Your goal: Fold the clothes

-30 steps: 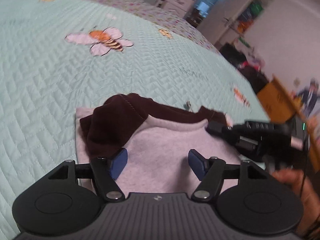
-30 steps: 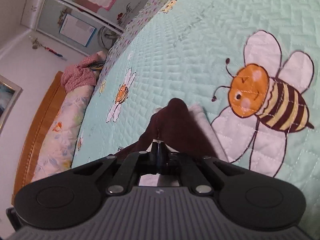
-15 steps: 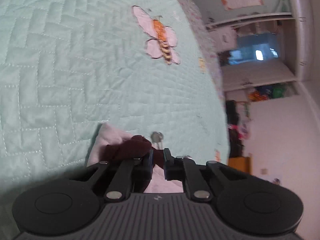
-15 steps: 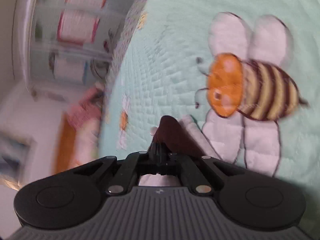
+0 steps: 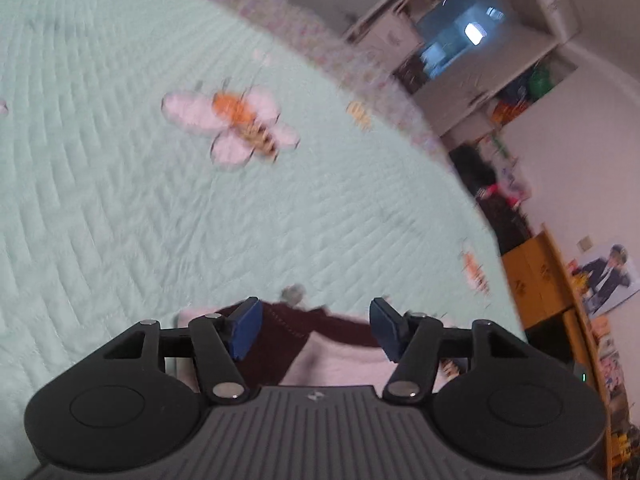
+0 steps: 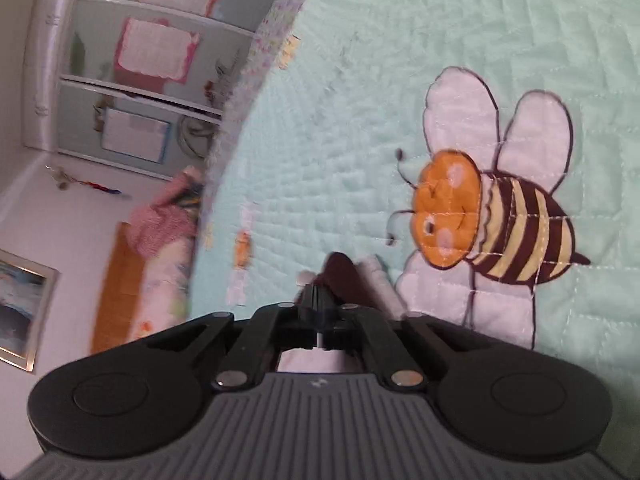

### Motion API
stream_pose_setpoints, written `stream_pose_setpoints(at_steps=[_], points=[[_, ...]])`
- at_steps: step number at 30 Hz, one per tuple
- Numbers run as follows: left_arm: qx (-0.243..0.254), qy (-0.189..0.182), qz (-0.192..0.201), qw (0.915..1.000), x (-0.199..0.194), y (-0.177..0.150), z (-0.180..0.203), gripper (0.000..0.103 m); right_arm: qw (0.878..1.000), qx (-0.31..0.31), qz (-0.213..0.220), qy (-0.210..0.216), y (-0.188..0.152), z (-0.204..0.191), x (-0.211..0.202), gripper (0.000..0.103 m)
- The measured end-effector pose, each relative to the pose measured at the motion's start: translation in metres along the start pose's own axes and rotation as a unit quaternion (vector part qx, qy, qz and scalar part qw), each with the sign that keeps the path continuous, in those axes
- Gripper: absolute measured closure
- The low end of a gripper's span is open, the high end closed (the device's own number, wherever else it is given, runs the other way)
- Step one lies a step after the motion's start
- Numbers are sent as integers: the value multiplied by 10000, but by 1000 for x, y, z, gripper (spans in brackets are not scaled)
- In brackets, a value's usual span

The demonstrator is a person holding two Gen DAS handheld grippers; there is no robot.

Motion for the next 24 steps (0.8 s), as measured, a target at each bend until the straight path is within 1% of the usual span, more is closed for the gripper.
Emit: stream_pose_setpoints(at_steps=[1,2,3,4,6,7,8,9,10,11,12,13,14,16,17,18,19,20,21,22,23,24], points=[[-124,-157,77,9998,-13,-2,5,39,9998,-190,-6,72,-3,-10,-10,62],[-247,-315,153,9991,-25,-3,11,37,9993,-321,-37,187,-8,-20,-21,56],[-368,-471,226,9980,-38,-5,16,34,9985,-421,-77,344,-15,-29,-34,52],[-445,-612,226,9969,-51,-14,22,30,9973,-518,-114,510,-23,-38,-47,52],[-492,-743,80,9960,-64,-45,33,26,9945,-728,-192,733,-44,-51,-73,51],[-440,-783,-86,9959,-65,-65,37,25,9939,-751,-234,767,-55,-50,-83,48],[-411,-555,-219,9974,-58,-84,30,25,9940,-733,-278,768,-65,-45,-92,47],[-388,-337,-341,9981,-53,-102,23,26,9950,-685,-330,655,-74,-32,-96,47],[-486,-292,-275,9980,-53,-105,19,36,9968,-578,-324,449,-77,-15,-95,48],[-584,-247,-208,9978,-53,-108,14,40,9983,-448,-284,226,-76,1,-94,54],[-682,-202,-142,9974,-53,-111,9,42,9992,-319,-245,2,-76,18,-92,90],[-780,-157,-75,9968,-54,-114,4,41,9994,-189,-205,-222,-75,34,-91,101],[-876,-113,-10,9961,-54,-116,0,39,9995,-178,-116,-227,-74,35,-97,98],[-966,-71,92,9953,-69,-110,7,35,9995,-279,114,-12,-71,18,-116,75],[-925,-109,180,9955,-80,-109,12,34,9994,-334,111,-7,-75,16,-121,70],[-850,-191,266,9958,-90,-108,20,31,9992,-392,48,-56,-80,17,-123,66],[-746,-223,287,9966,-97,-114,25,27,9989,-450,-15,-104,-86,18,-124,64],[-642,-255,307,9971,-104,-119,30,26,9986,-508,-79,-153,-91,20,-126,62],[-533,-281,323,9977,-111,-125,35,22,9981,-565,-142,-201,-97,21,-128,57],[-343,-174,227,9990,-106,-134,36,19,9975,-623,-205,-250,-102,22,-130,51],[-324,176,-14,9993,-96,-145,25,19,9969,-681,-268,-298,-108,24,-132,52],[-324,521,-252,9978,-88,-155,15,26,9961,-738,-331,-347,-114,25,-134,72]])
Point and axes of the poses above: each gripper's, at about its wrist camera, not at the fingertips, and x roughly the way its jaws point, z to its right, y to its top, the point moved 9 cm from there along x, roughly the way its jaws point, and after that the axes turned 2 degrees about -z, right-handed, at the moved point
